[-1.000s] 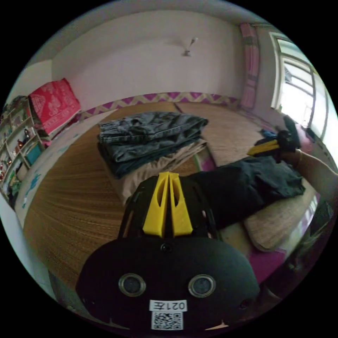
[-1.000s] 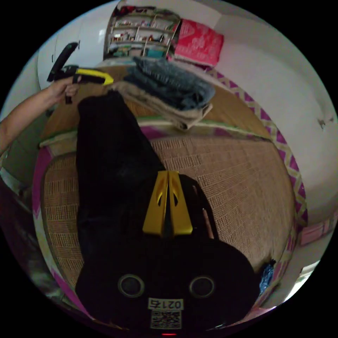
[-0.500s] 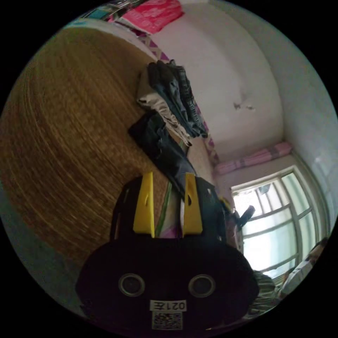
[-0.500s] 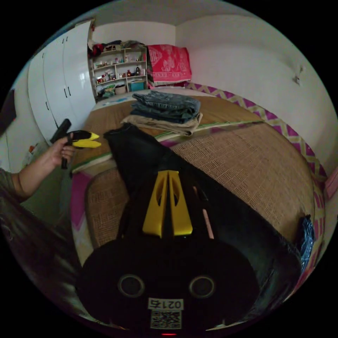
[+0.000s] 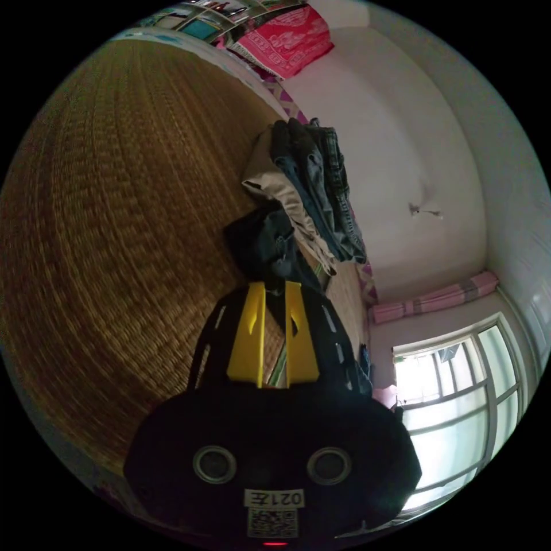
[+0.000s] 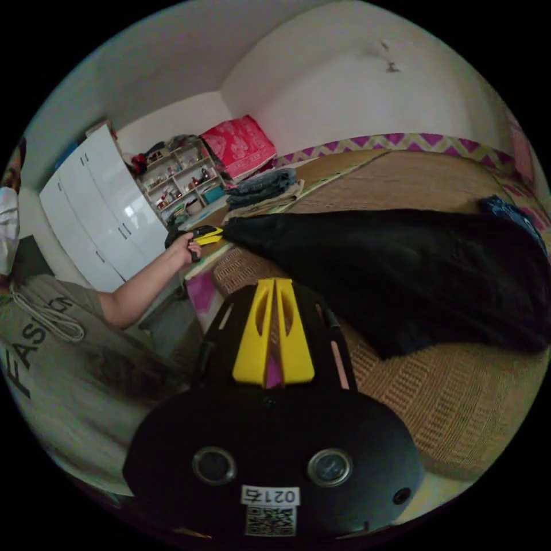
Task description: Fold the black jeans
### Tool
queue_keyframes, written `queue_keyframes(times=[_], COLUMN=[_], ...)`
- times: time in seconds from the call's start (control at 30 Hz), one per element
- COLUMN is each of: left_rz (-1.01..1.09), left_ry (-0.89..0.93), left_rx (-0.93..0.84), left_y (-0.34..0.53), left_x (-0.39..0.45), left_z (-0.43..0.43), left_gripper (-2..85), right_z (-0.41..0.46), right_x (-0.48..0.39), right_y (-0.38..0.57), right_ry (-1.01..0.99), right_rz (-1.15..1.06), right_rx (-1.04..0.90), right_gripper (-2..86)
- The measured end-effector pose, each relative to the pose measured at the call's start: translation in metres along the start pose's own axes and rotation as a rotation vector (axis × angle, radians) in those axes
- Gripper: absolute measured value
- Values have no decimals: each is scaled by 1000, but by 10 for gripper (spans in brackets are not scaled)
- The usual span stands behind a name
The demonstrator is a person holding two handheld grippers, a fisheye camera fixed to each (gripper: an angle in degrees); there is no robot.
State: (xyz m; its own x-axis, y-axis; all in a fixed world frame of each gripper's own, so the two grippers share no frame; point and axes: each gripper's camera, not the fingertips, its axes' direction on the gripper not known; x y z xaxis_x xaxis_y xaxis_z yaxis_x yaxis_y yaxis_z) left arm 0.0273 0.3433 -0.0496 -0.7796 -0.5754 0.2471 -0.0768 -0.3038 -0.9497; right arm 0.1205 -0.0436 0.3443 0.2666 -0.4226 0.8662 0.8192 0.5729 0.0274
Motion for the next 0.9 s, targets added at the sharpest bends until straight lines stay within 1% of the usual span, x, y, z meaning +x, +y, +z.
queue_keyframes(times=[0.07, 0.2, 0.27, 0.3, 0.33, 0.43, 0.6, 0.73, 0.83, 0.9], left_rz=[-30, -45, -62, -57, -42, -19, -51, -28, -30, -50], left_ry=[51, 66, -34, -51, -67, -89, -72, -111, -147, -171], left_rx=[-2, -25, -53, -45, -20, -45, -55, -43, -18, -11], left_y=[-6, -5, -4, -3, -1, -2, 7, 26, 43, 53], left_x=[-17, -31, -32, -32, -31, -32, -44, -38, -39, -44], left_z=[1, -4, -14, -17, -24, -19, 8, 35, 54, 65], left_gripper=[6, 7, 49, 75, 128, 164, 174, 188, 169, 122], right_z=[-33, -76, -98, -103, -112, -128, -152, -181, -200, -210], right_x=[12, 33, 50, 53, 61, 74, 89, 98, 105, 109], right_y=[30, 69, 90, 94, 103, 119, 135, 150, 163, 171], right_ry=[19, 17, -16, -22, -37, -60, -105, -116, -125, -126], right_rz=[64, 153, 213, 225, 244, 265, 271, 273, 287, 297], right_rx=[41, 91, 117, 124, 130, 138, 166, 204, 221, 228], right_gripper=[-9, -8, -7, -7, -6, -6, -5, -5, -5, -6])
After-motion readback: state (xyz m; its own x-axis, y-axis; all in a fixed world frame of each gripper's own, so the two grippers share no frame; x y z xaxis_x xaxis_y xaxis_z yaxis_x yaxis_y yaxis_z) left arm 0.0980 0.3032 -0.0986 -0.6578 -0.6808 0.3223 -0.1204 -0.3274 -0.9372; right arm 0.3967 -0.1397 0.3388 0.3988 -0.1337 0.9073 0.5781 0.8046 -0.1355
